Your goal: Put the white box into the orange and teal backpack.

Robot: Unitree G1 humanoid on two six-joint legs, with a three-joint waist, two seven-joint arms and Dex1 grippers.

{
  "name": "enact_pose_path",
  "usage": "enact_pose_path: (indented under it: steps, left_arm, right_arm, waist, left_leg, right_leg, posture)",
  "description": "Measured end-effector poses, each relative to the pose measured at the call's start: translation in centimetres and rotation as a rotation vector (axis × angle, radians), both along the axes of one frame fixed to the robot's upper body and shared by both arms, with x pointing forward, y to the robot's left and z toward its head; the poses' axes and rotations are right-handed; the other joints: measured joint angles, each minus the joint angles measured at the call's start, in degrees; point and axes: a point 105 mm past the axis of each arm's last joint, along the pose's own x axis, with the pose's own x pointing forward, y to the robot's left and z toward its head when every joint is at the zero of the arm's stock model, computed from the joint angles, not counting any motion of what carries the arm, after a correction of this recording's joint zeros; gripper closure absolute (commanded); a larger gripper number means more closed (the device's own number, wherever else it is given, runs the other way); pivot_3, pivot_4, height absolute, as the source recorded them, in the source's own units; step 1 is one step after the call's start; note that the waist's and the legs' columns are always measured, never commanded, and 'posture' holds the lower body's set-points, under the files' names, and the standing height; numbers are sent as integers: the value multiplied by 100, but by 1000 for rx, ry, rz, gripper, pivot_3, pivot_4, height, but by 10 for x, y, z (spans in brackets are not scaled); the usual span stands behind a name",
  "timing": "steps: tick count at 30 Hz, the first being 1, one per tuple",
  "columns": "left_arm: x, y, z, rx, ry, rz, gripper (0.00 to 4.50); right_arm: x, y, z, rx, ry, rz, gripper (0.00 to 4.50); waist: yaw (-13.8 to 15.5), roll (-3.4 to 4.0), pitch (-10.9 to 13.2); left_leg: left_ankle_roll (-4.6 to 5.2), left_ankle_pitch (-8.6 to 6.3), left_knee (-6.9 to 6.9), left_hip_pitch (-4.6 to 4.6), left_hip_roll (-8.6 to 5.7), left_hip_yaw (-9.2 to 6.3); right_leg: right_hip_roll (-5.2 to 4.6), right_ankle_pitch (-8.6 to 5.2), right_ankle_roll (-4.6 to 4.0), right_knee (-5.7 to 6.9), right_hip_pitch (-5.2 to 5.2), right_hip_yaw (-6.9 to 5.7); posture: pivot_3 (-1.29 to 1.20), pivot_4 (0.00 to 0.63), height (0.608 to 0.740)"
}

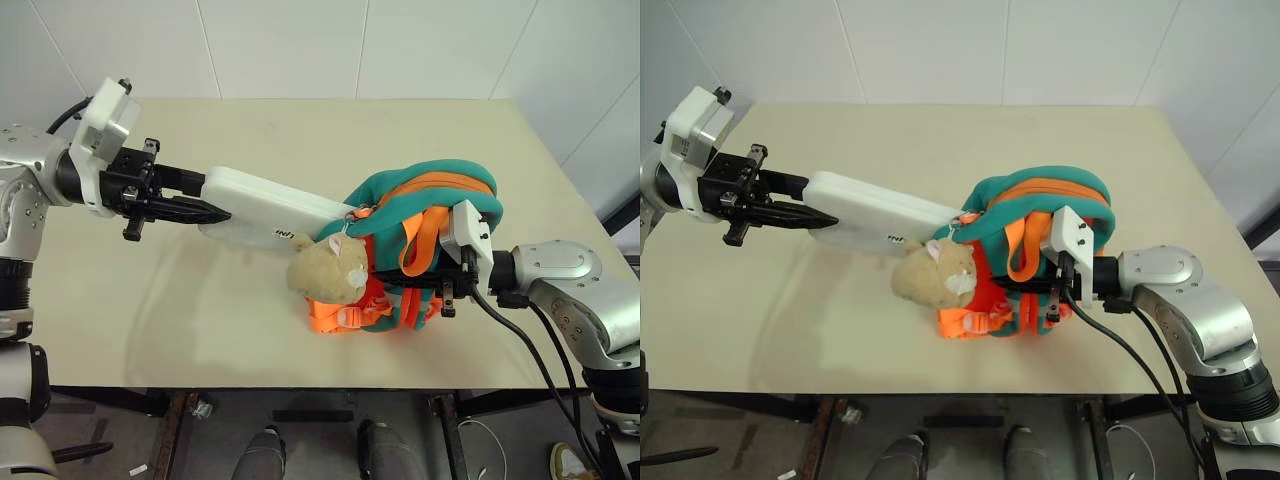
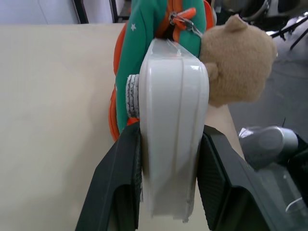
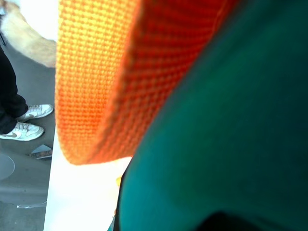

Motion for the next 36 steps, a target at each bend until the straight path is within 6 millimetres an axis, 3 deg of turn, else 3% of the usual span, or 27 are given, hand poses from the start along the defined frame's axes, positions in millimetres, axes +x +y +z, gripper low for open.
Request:
enact_pose_path:
  steps: [15,24,29,36]
  left_arm:
    - [-27,37,14,-224,143,51,3257]
    - [-31,31,14,-206,123,13,3257]
    - [-23,23,-2,-86,93,22,3257]
    - [-10,3,-10,1,26,6,3257]
  right_arm:
    - [-3,0,-3,1,5,19,4500]
    - [-3,-1,-3,-1,6,19,4500]
    - [-3,-1,-4,-4,7,23,4500]
    - [-1,-2,-3,-6,7,20,4500]
  waist:
    - [-17,0,2]
    - [-15,-1,2]
    - [-16,-1,2]
    - [-5,-1,1]
  left_leg:
    - [0,-1,-5,1,1,0]
    - [-1,-1,-7,1,2,0]
    - [-1,-1,-6,2,2,0]
    - [-1,-1,-5,3,2,1]
  right_leg:
    - [0,-8,-12,5,-6,0]
    - [0,-8,-11,5,-7,0]
    - [1,-11,-19,5,-6,0]
    - [1,-7,-11,6,-5,0]
  posture:
    - [0,150,740]
    - [0,150,740]
    - [0,150,740]
    - [0,150,740]
